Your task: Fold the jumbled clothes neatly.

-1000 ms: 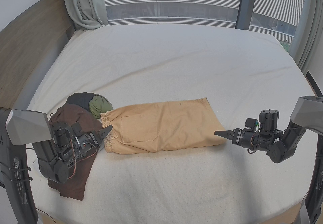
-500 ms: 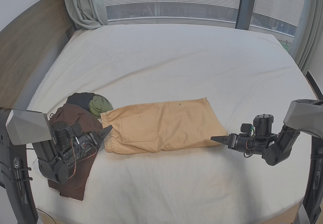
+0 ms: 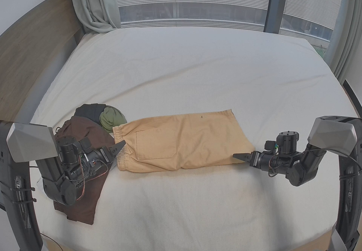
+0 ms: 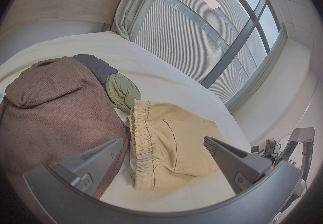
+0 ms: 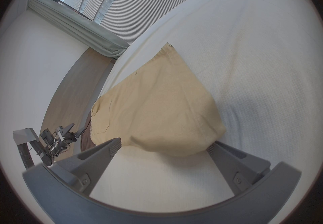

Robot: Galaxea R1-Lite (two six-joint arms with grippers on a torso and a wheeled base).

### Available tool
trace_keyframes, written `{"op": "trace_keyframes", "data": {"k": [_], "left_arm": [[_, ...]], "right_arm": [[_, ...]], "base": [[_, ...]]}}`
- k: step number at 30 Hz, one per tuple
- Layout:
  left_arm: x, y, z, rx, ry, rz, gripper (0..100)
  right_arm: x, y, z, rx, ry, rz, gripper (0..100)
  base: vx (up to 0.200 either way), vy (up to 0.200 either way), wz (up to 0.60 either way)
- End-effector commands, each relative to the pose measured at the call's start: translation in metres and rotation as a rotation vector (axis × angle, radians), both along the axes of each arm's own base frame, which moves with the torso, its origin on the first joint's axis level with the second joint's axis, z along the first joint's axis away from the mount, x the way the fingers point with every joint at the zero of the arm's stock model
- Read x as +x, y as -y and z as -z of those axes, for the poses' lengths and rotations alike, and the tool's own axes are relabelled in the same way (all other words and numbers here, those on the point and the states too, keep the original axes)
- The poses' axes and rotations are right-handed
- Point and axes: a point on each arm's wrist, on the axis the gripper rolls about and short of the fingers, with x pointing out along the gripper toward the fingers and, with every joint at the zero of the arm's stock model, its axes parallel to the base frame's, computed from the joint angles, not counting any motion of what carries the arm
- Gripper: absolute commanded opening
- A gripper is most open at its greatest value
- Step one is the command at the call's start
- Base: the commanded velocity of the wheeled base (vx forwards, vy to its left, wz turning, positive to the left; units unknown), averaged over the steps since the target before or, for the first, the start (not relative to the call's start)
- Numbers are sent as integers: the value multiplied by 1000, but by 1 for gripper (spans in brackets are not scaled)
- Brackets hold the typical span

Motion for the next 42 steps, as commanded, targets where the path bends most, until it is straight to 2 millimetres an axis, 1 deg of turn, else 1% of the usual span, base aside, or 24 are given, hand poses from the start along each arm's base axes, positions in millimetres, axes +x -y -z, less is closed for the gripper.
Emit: {"op": "trace_keyframes", "data": {"k": [1, 5, 6, 8, 14, 18, 19, 25, 27, 28, 35, 39, 40, 42], "left_arm": [[0, 0, 1, 0, -2, 0, 100], [0, 0, 0, -2, -1, -1, 100], [0, 0, 2, -1, -6, -1, 100], [1, 0, 2, 0, -5, 0, 100], [1, 0, 3, -1, -6, -1, 100], [1, 0, 3, -1, -7, -1, 100], [1, 0, 3, -1, -7, -1, 100], [1, 0, 3, -1, -7, -2, 100], [1, 0, 4, -1, -10, -1, 100], [1, 0, 4, 0, -10, -2, 100], [1, 0, 4, -3, -11, 1, 100], [1, 0, 4, -3, -11, 1, 100], [1, 0, 4, -3, -11, 1, 100], [1, 0, 4, -3, -11, 1, 100]], "right_arm": [[7, -6, 14, -5, -10, 1, 100], [11, -11, 18, 2, -18, 25, 100], [15, -17, 20, 17, -17, 37, 100], [18, -20, 21, 29, -4, 39, 100], [24, -31, 19, 76, 30, 57, 100], [22, -40, 19, 108, 18, 53, 100], [21, -45, 19, 115, 13, 45, 100], [18, -57, 24, 126, -5, 19, 100], [17, -60, 23, 138, -11, 19, 100], [18, -64, 21, 154, -8, 16, 100], [20, -66, 29, 176, 26, 19, 100], [20, -66, 30, 176, 27, 20, 100], [20, -66, 30, 176, 27, 20, 0], [20, -66, 29, 176, 29, 22, 0]], "base": [[0, 0, 0], [0, 0, 0], [0, 0, 0], [0, 0, 0], [0, 0, 0], [0, 0, 0], [0, 0, 0], [0, 0, 0], [0, 0, 0], [0, 0, 0], [0, 0, 0], [0, 0, 0], [0, 0, 0], [0, 0, 0]]}}
